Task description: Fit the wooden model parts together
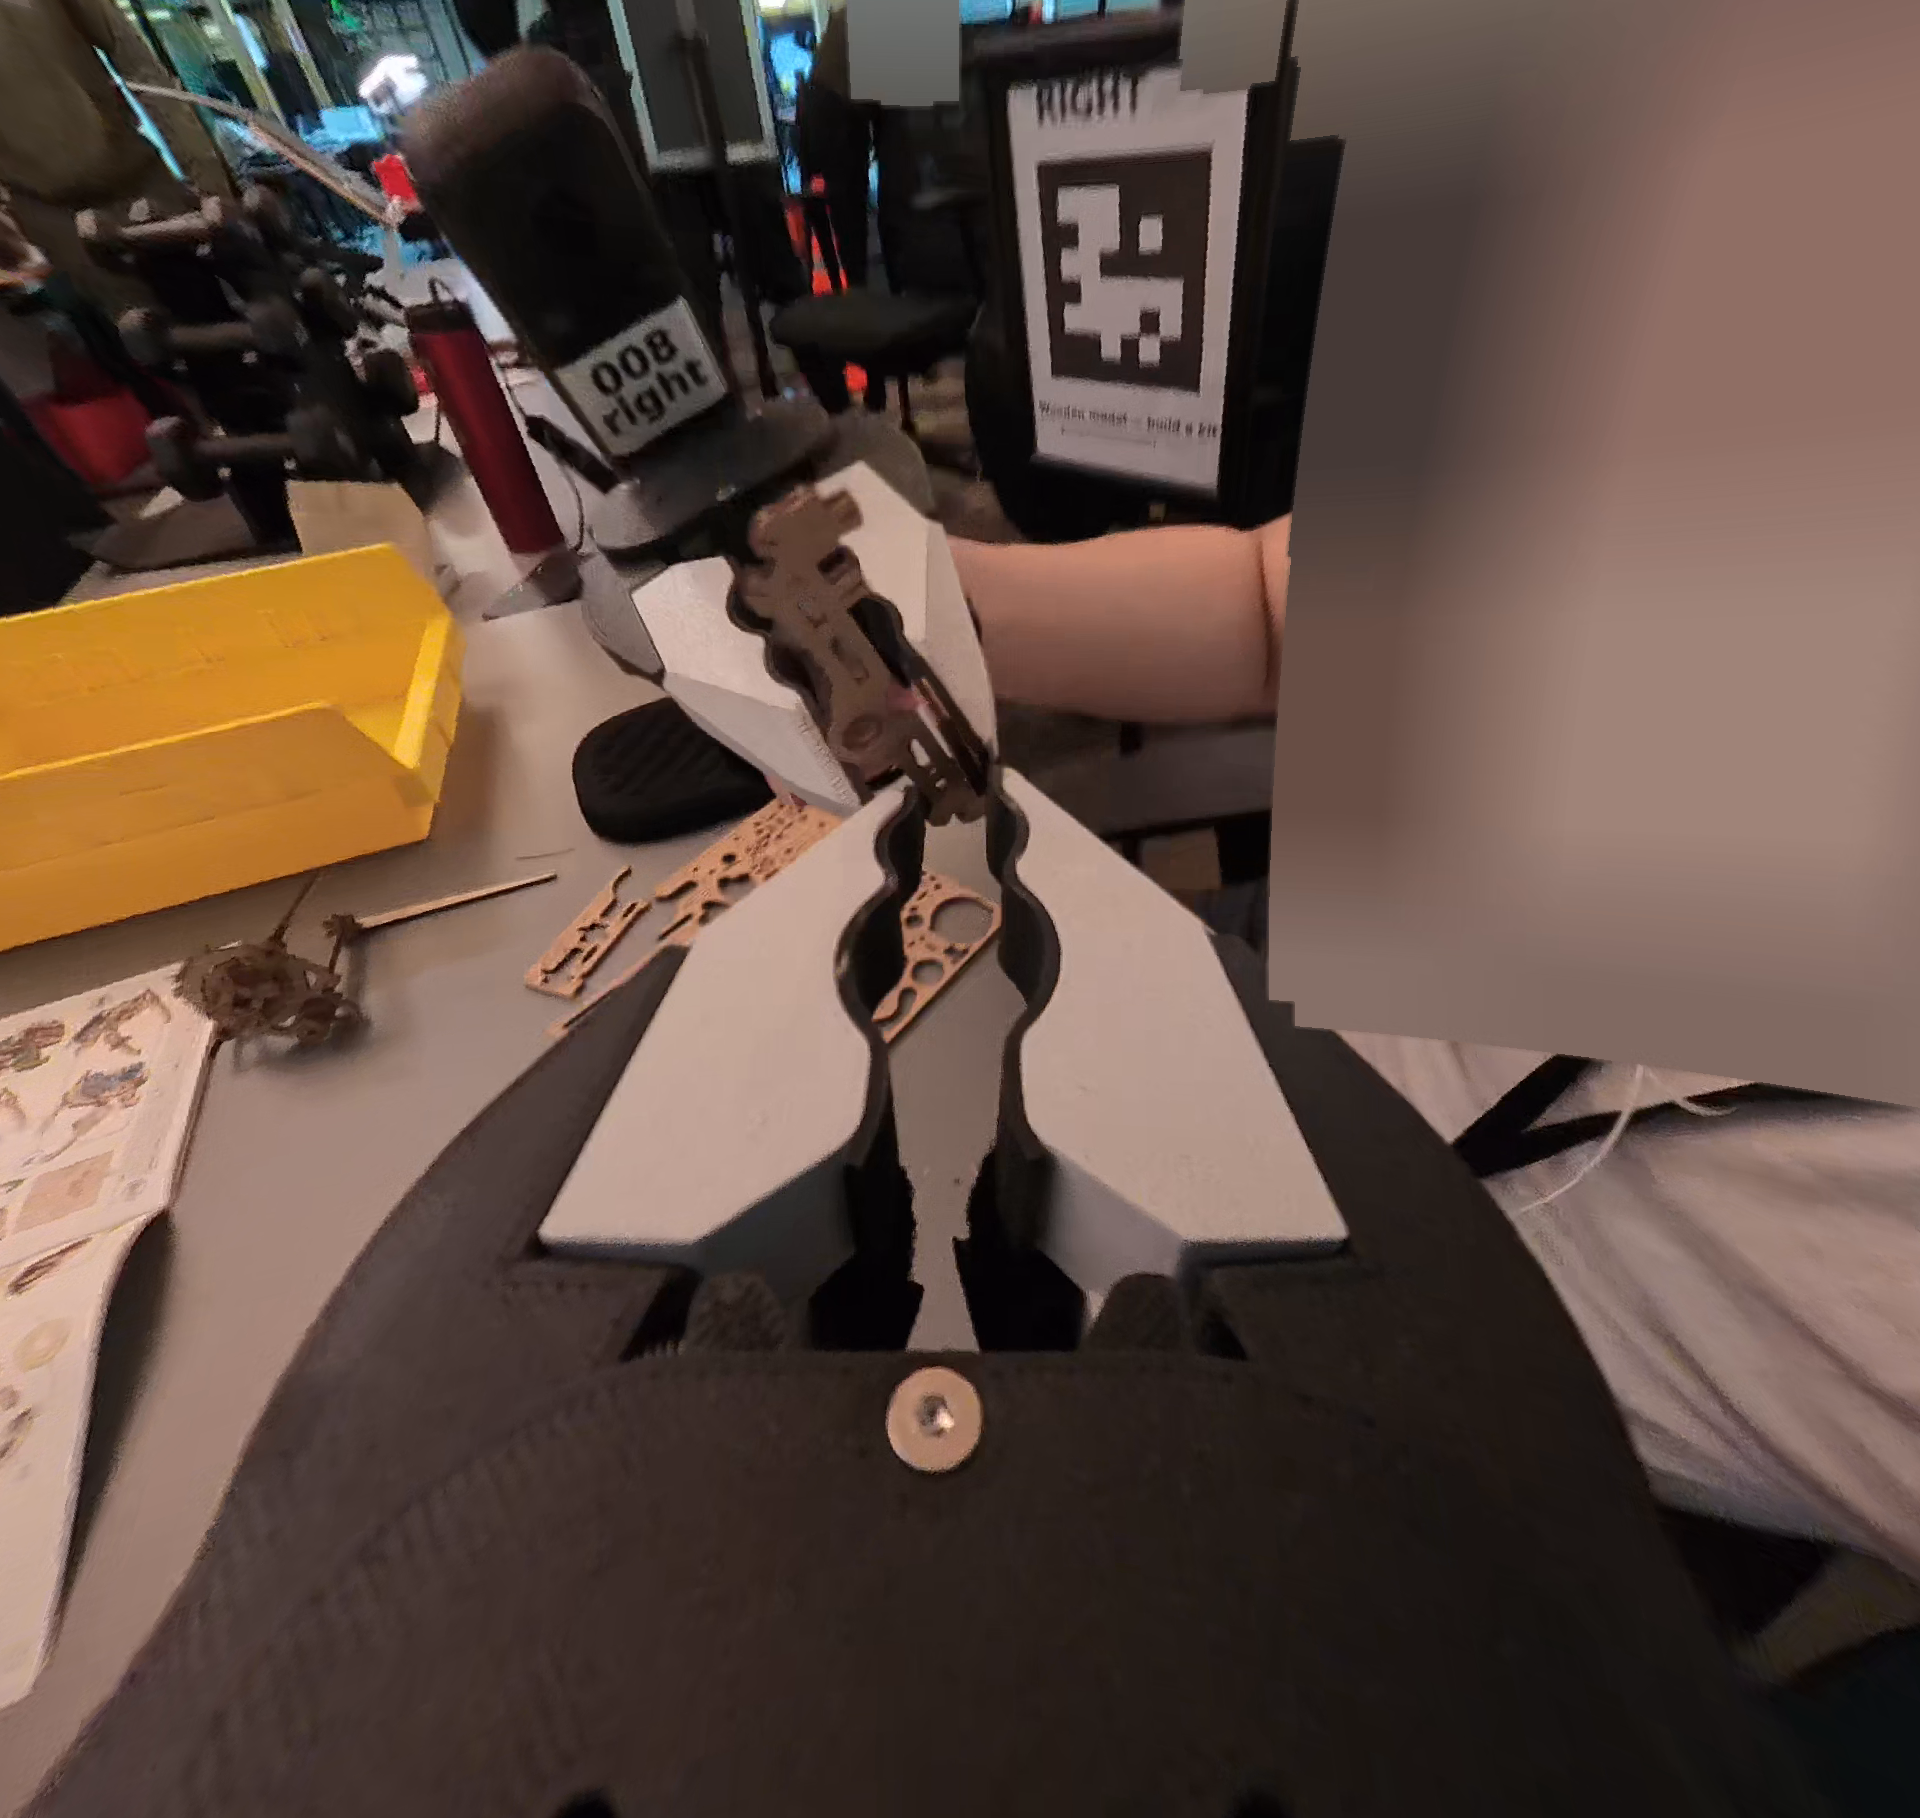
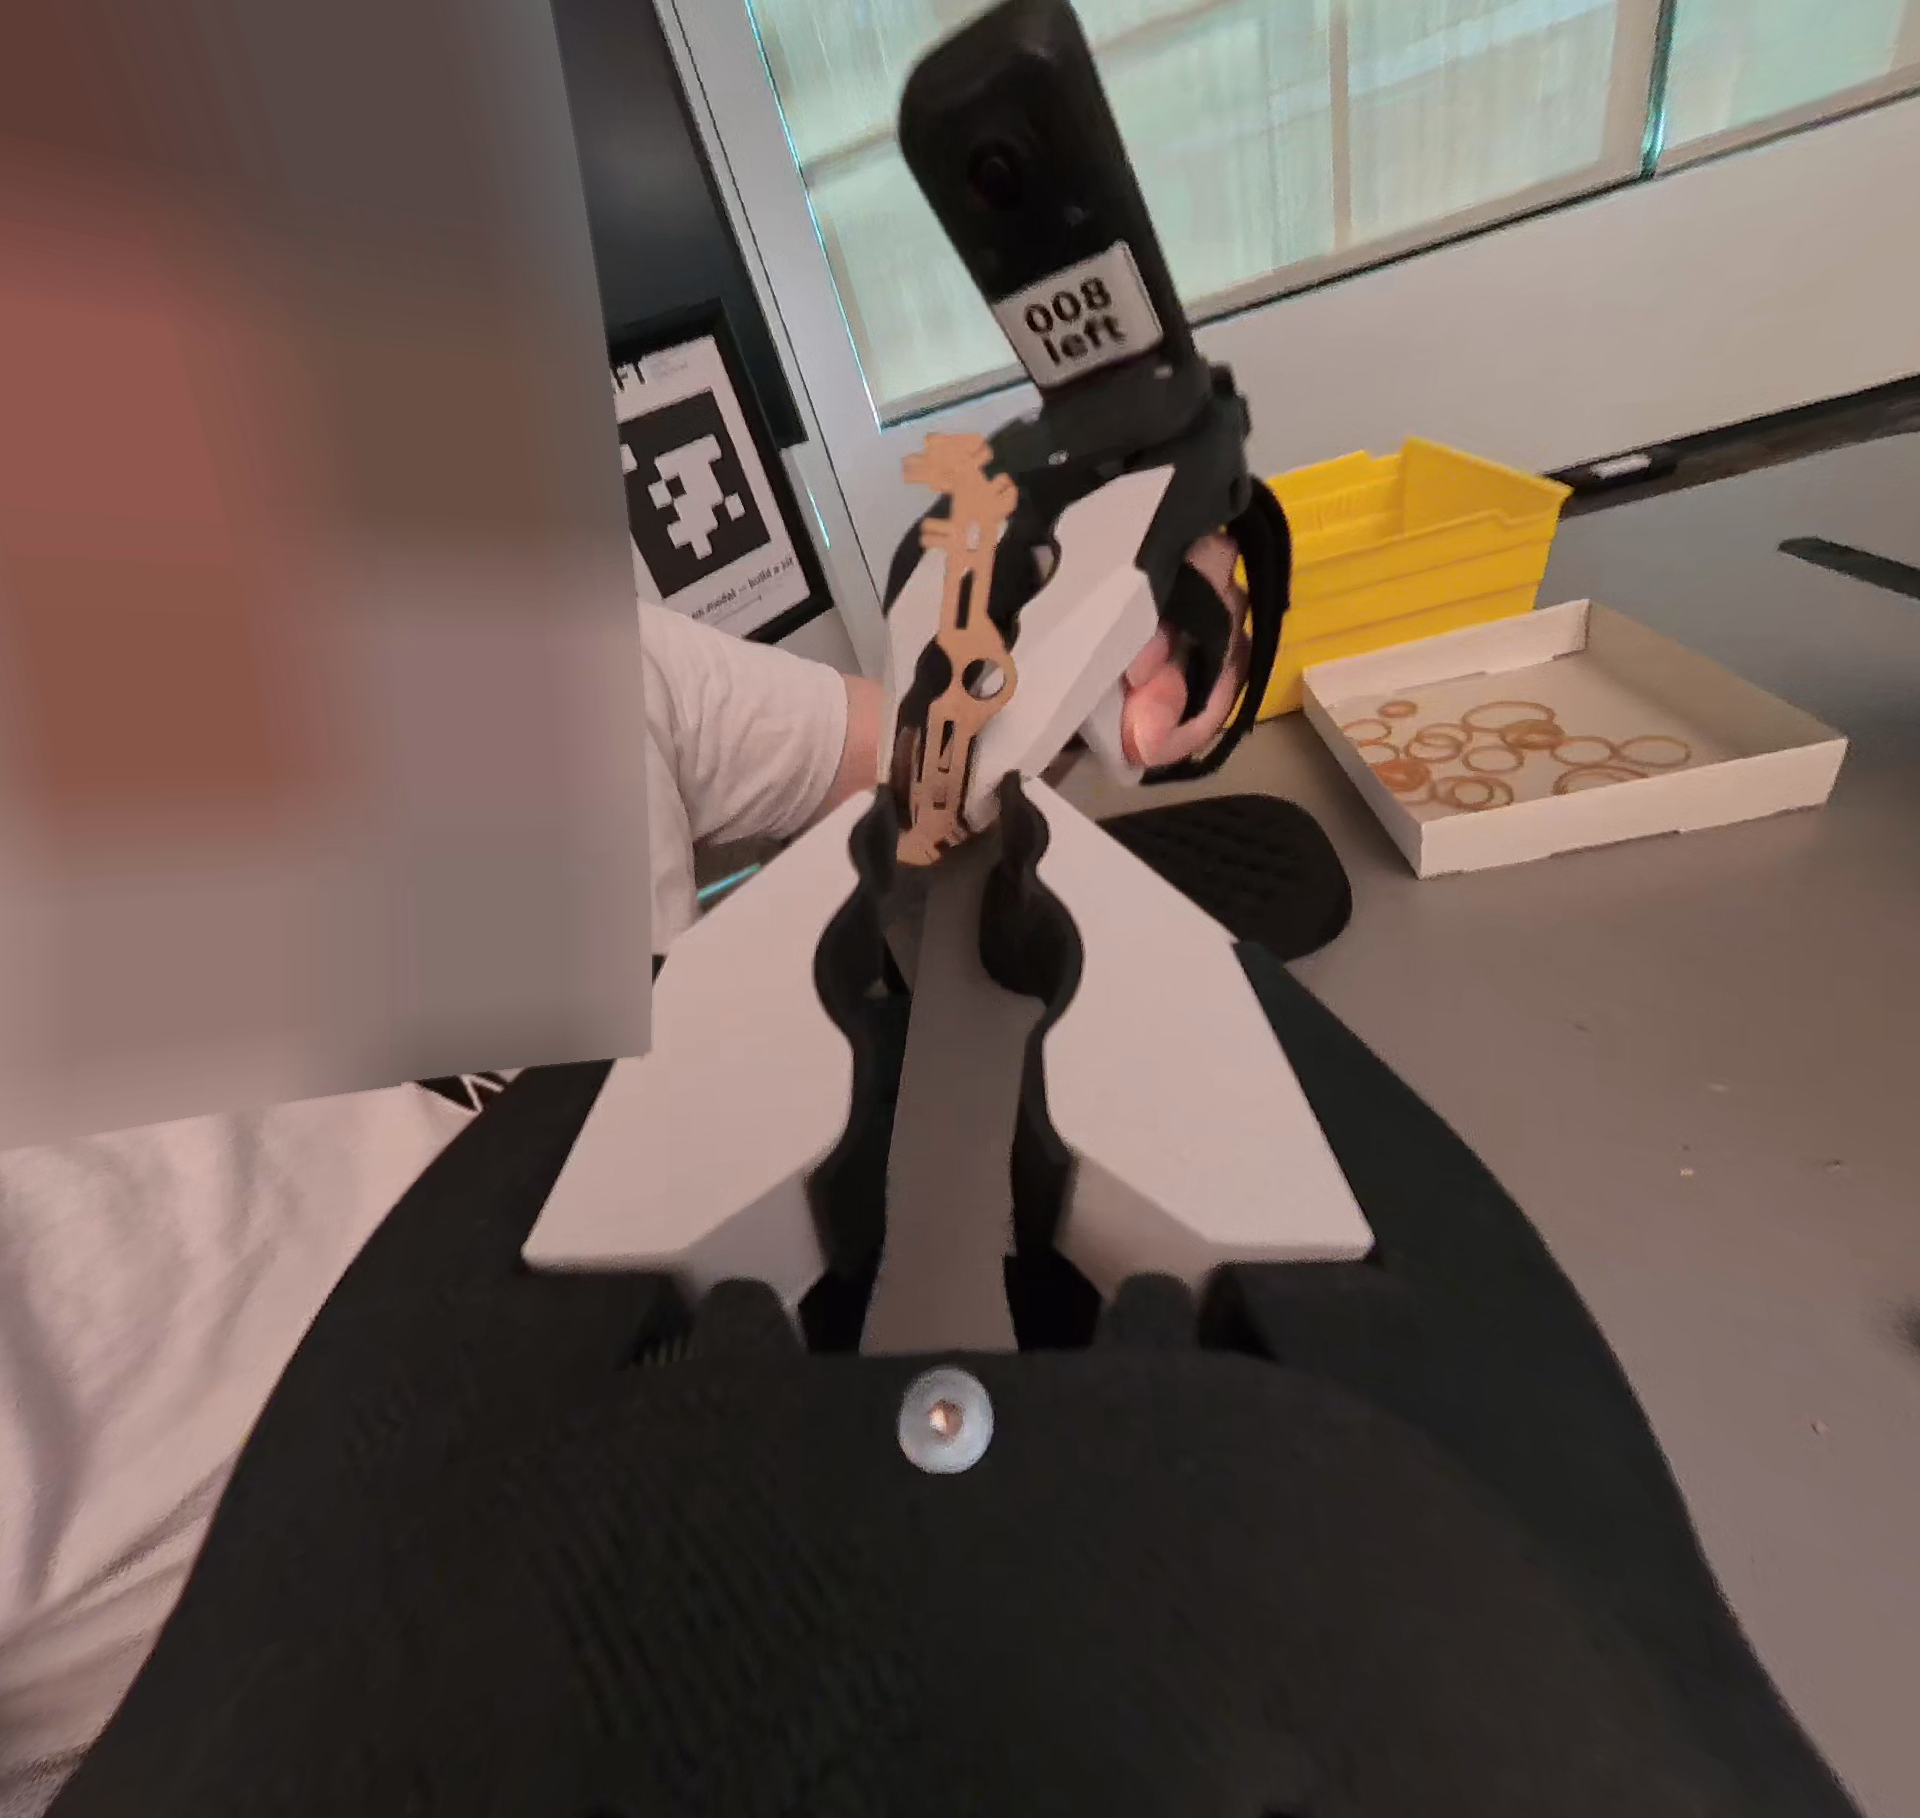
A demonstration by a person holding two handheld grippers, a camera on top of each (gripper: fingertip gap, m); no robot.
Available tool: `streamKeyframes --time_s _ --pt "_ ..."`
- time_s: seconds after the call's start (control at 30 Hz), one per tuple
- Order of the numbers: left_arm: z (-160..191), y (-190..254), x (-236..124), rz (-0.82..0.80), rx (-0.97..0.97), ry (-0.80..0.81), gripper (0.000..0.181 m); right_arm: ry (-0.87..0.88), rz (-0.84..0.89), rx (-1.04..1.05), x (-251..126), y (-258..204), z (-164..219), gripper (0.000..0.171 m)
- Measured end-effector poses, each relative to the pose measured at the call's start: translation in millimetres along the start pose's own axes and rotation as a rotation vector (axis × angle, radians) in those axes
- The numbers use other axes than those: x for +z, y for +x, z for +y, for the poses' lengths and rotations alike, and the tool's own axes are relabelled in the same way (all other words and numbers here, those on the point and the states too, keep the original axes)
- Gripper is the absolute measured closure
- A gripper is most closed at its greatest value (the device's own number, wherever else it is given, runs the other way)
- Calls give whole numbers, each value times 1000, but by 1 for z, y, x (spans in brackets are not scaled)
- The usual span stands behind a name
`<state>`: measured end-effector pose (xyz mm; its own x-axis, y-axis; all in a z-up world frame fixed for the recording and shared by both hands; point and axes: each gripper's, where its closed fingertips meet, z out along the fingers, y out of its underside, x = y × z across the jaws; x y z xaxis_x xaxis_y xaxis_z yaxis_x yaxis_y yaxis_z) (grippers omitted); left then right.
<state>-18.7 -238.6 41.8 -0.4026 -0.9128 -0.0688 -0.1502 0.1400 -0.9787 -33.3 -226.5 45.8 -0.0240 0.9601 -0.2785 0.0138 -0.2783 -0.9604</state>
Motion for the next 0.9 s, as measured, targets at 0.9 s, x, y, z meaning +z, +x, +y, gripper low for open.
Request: streamKeyframes --time_s 0.9 --pt "15 -12 -3 -169 173 -183 170 18 103 -107 7 11 -4 161"
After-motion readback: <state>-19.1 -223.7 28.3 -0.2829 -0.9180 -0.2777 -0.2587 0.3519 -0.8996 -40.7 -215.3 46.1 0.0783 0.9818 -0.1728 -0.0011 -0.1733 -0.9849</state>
